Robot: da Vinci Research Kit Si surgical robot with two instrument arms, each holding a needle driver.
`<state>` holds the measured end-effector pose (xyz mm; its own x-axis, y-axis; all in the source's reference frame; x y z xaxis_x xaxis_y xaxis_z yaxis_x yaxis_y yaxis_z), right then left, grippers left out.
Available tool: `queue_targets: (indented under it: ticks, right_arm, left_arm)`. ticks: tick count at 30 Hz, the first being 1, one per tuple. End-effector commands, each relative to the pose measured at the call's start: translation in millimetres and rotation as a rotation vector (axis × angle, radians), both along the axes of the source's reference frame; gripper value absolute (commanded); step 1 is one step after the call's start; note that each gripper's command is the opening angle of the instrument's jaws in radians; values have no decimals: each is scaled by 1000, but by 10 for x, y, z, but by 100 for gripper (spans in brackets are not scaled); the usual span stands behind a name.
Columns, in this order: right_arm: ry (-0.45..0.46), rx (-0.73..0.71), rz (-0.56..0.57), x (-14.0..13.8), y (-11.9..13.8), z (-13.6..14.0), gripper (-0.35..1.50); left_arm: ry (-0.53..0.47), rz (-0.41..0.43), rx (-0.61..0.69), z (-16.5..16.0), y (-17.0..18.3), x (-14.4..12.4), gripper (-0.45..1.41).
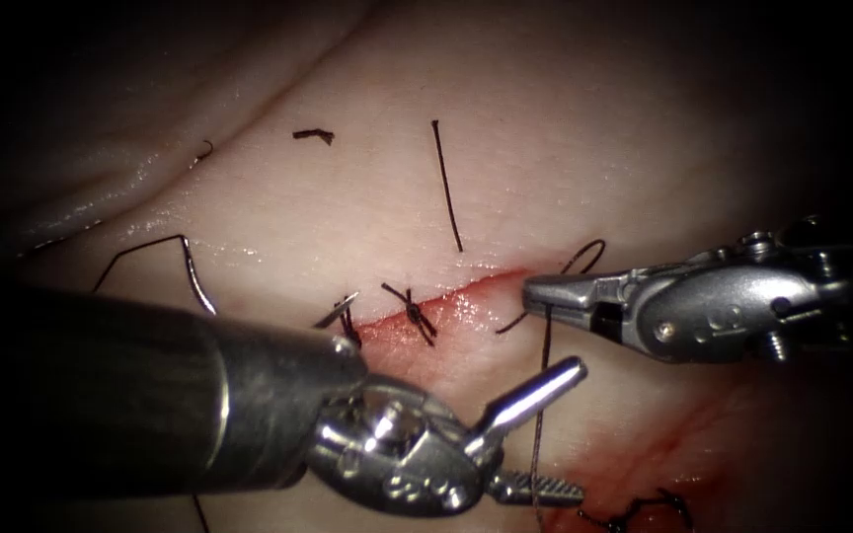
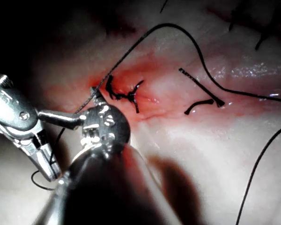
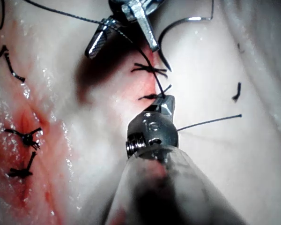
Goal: Wound Closure
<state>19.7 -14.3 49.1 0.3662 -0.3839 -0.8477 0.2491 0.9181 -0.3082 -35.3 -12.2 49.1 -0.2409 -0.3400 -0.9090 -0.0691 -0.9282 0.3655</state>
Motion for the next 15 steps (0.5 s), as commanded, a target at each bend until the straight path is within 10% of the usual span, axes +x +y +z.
queue_targets:
  ticks: [1, 15]
  right_arm:
    - [17, 16, 3, 6, 5, 11, -35]
    - [30, 71, 52, 2, 38, 32, -35]
  left_arm:
    - [-2, 2, -1, 5, -3, -5, 76]
    - [-11, 9, -9, 8, -9, -9, 42]
